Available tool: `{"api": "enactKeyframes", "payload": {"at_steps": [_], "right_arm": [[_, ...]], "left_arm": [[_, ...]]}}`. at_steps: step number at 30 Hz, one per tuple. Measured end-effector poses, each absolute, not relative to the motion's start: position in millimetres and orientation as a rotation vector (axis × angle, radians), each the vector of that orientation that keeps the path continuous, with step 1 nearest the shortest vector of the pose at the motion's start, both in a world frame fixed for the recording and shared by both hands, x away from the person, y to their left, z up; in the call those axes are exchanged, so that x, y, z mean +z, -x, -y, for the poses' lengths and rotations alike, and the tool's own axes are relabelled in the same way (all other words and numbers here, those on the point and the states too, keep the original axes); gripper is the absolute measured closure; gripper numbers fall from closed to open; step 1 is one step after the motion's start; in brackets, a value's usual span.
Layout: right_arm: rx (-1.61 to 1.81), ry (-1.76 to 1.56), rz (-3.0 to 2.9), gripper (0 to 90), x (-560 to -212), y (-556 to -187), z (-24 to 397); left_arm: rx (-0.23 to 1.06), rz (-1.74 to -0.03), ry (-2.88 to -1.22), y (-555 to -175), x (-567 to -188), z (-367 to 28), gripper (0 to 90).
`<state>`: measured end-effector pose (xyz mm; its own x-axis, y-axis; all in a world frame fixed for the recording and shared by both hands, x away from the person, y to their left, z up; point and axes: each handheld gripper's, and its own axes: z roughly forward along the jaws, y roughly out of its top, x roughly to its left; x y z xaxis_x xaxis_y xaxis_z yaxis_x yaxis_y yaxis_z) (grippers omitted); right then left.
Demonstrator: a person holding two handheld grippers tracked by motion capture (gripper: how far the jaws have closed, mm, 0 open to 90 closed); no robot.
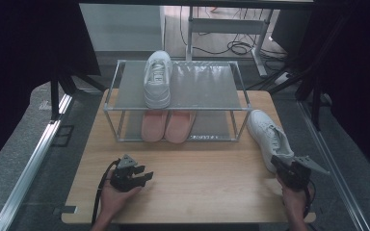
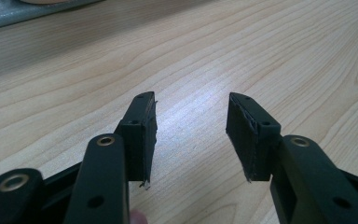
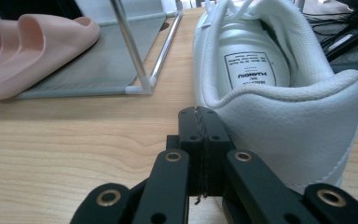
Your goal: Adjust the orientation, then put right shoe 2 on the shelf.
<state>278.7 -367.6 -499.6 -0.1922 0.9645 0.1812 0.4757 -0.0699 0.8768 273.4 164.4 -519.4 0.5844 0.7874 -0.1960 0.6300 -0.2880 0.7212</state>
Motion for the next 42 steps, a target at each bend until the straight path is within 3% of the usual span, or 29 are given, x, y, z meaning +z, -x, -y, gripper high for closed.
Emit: {"api": "enactKeyframes", "payload": {"at_steps": [13,22,30,42], "right_arm": [[1.255,-1.555,-1.66,86.9,-499,-279,376],[1.446,-1.458,-1.664,78.2,-474,-276,373],[1.512,-1.426,-1.654,69.5,-456,-291,375],[1.498,-1.416,-1.669,66.8,-427,-323,396]], "left_arm": [[0.251,-1.126,-2.021,-273,-519,-164,53.8],[0.25,-1.127,-2.021,-274,-520,-164,53.7],[0.255,-1.125,-2.021,-275,-518,-162,53.7],[0.254,-1.124,-2.017,-275,-517,-163,53.7]]}}
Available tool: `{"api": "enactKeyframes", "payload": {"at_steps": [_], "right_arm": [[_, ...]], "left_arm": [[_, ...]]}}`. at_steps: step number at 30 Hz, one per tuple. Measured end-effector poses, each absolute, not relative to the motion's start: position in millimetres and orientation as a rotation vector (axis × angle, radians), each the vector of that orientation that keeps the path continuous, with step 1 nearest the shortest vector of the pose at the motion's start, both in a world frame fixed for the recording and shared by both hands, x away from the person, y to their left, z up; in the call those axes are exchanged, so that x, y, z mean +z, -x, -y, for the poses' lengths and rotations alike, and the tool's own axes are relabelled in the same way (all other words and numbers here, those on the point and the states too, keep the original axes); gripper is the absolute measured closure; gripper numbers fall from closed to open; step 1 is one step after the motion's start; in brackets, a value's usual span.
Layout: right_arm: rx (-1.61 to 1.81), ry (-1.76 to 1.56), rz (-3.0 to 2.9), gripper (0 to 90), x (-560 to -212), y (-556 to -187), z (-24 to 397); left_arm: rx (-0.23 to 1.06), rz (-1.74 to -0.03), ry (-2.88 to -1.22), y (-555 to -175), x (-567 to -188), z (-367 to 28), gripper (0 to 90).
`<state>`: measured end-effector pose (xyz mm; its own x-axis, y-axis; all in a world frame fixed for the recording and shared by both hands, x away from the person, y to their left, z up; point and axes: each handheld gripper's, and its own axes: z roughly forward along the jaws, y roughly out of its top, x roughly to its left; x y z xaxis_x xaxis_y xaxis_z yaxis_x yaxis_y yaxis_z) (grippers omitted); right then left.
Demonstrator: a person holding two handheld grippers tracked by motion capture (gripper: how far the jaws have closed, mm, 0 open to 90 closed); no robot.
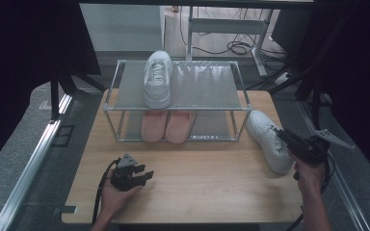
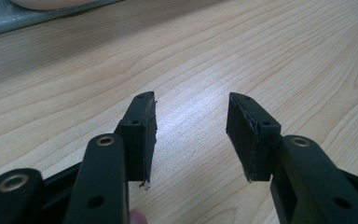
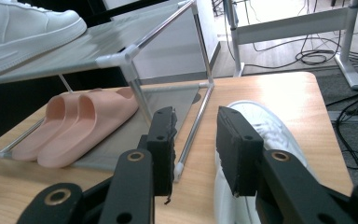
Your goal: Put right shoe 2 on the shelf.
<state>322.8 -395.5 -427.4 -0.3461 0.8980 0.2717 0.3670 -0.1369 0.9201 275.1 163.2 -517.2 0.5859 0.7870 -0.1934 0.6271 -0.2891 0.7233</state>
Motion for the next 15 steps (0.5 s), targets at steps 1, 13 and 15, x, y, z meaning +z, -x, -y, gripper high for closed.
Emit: {"api": "enactKeyframes", "payload": {"at_steps": [1,13,15], "right_arm": [[1.5,-1.415,-1.672,66.8,-426,-325,397],[1.481,-1.45,-1.722,65.9,-432,-352,408],[1.472,-1.465,-1.721,65.9,-434,-355,412]], "left_arm": [[0.254,-1.123,-2.017,-275,-517,-163,53.7],[0.255,-1.128,-2.009,-275,-517,-164,53.7],[0.253,-1.127,-2.015,-275,-517,-164,53.7]]}}
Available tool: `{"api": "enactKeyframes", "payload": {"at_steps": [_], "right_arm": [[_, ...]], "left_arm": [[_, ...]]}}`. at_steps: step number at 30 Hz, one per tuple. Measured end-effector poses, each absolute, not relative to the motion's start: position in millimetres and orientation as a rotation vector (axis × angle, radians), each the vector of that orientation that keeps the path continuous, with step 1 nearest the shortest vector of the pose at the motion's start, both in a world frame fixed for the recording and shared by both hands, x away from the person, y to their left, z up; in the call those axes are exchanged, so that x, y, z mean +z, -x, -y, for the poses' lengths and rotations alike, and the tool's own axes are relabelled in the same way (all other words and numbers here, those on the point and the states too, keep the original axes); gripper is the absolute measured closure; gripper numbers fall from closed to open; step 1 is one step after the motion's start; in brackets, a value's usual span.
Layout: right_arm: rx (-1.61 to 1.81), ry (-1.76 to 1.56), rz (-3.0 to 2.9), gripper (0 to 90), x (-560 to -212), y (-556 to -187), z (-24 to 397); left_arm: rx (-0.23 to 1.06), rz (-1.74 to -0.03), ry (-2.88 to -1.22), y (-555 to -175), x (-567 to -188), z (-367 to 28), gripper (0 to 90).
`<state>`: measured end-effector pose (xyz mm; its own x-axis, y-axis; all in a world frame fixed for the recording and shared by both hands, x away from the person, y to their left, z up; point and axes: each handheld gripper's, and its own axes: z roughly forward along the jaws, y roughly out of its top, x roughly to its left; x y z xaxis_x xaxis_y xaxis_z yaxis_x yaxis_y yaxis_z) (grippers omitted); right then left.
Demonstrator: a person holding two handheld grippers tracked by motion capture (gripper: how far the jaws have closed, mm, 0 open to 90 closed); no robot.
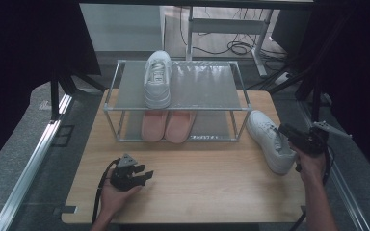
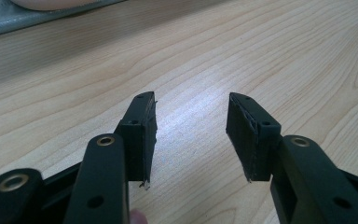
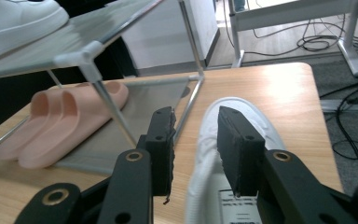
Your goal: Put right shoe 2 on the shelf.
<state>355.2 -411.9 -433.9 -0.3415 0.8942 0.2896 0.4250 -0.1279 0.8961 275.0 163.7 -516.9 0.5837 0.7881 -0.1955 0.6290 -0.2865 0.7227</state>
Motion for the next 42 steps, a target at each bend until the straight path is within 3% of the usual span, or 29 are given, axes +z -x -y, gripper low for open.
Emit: {"api": "enactKeyframes", "payload": {"at_steps": [42], "right_arm": [[1.304,-1.559,-1.802,59.0,-466,-373,437]], "left_arm": [[0.254,-1.12,-2.023,-275,-517,-163,53.5]]}}
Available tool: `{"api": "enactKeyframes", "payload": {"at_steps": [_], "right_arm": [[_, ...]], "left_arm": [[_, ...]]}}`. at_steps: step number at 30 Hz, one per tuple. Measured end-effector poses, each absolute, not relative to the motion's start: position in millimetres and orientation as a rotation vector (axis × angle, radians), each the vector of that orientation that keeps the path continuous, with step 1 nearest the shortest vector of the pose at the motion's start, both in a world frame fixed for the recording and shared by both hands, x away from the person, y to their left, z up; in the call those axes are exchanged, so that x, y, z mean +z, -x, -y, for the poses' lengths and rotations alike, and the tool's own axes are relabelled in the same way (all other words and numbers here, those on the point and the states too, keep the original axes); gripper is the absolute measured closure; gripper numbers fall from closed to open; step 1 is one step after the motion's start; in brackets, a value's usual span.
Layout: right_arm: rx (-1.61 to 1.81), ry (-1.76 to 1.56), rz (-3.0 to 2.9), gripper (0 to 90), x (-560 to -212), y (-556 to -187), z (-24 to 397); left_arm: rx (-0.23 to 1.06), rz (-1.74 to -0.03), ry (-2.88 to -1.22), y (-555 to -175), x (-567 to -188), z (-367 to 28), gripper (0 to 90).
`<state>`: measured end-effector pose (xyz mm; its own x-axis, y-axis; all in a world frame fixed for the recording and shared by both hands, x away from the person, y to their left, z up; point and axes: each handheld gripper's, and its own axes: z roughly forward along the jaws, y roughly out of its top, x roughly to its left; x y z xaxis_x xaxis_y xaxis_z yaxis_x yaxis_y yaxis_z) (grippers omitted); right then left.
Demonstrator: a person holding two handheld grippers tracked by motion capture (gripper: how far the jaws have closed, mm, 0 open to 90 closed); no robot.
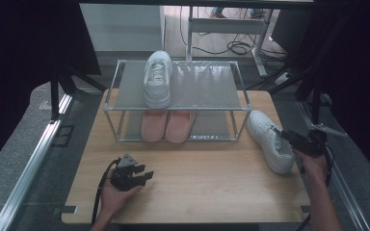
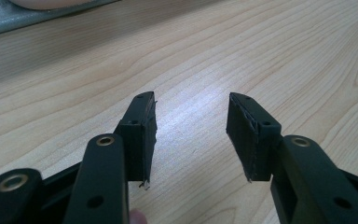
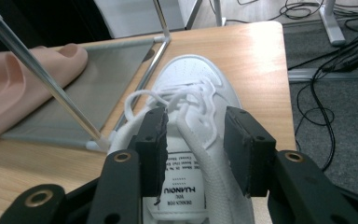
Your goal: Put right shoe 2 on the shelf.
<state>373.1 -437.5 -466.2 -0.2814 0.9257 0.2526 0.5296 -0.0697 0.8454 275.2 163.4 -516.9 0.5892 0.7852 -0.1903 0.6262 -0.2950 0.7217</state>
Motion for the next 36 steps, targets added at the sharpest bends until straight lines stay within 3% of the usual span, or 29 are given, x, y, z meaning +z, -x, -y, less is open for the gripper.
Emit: {"api": "enactKeyframes", "payload": {"at_steps": [28,31,36], "right_arm": [[1.105,-1.543,-1.917,56.5,-478,-396,430],[1.062,-1.551,-1.928,60.3,-479,-398,430],[1.075,-1.528,-1.908,74.6,-478,-397,430]], "left_arm": [[0.249,-1.128,-2.025,-276,-519,-161,53.5],[0.251,-1.126,-2.026,-276,-518,-162,53.5],[0.248,-1.128,-2.027,-276,-519,-161,53.5]]}}
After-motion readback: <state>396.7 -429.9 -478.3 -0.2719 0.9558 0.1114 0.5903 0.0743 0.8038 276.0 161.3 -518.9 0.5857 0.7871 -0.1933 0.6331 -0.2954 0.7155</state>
